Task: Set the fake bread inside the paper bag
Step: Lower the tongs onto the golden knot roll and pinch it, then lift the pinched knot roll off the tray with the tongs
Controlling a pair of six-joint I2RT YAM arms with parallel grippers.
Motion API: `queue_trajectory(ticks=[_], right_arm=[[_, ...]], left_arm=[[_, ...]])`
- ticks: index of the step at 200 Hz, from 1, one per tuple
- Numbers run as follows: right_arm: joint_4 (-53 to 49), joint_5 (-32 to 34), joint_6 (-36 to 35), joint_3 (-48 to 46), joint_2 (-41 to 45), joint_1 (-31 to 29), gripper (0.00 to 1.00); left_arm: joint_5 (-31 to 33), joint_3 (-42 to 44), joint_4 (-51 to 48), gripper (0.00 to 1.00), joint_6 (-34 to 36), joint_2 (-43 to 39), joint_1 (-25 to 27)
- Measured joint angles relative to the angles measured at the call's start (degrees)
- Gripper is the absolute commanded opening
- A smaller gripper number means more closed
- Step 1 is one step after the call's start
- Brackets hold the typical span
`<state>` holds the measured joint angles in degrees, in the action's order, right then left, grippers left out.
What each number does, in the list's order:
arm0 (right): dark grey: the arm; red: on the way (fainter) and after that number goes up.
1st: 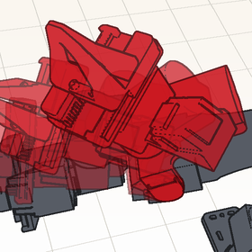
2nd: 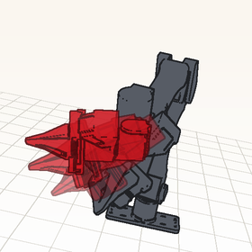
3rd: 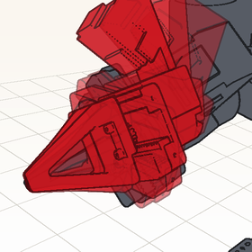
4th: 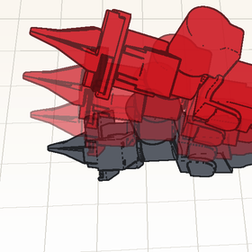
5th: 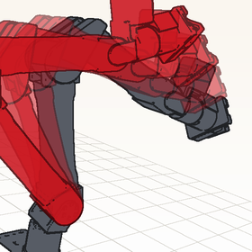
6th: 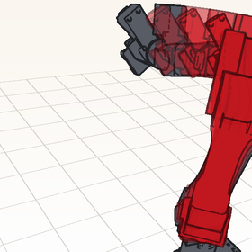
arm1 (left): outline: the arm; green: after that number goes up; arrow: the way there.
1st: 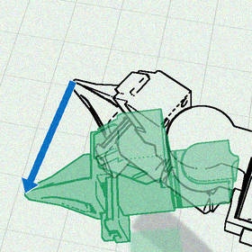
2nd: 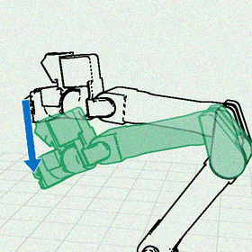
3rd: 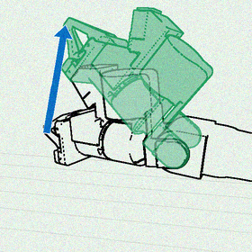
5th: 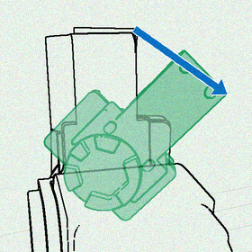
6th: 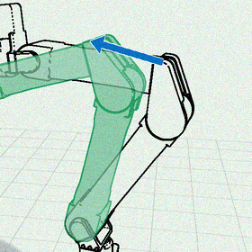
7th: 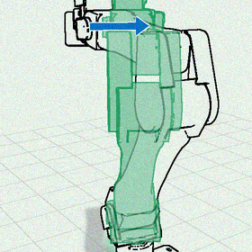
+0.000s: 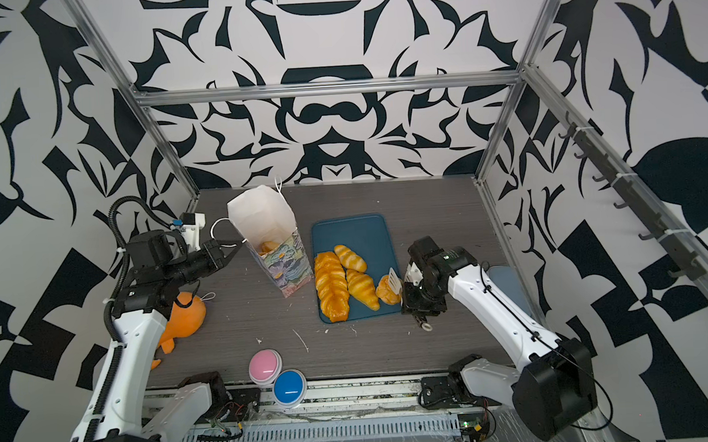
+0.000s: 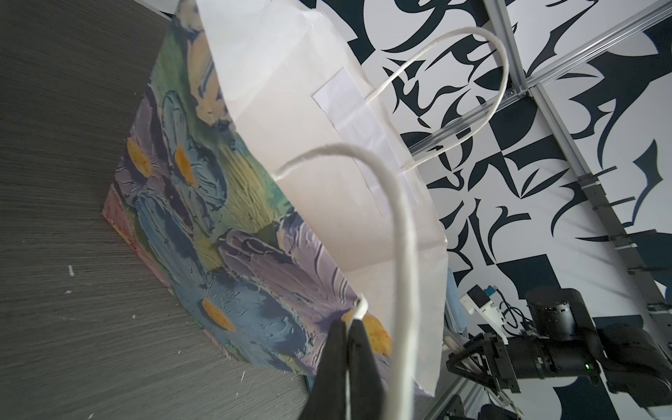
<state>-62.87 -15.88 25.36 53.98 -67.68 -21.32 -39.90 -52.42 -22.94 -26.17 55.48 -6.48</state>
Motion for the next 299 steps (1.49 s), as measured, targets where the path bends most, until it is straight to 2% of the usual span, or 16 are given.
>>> queue_trajectory(ticks=[84,140,299], right_arm=[[0.46,0.04,0.04,0.02,0.0,0.0,0.31],[0.83,0.55,0.04,1.31,-0.02,0.0,0.3],[2.16,2.01,-0.48,12.57,-2.43,0.52,0.28]], left_arm=[[-0.02,0.0,0.02,0.0,0.0,0.0,0.0],[-0.02,0.0,0.02,0.0,0.0,0.02,0.0],[0.0,-0.04,0.0,0.0,0.04,0.04,0.0]])
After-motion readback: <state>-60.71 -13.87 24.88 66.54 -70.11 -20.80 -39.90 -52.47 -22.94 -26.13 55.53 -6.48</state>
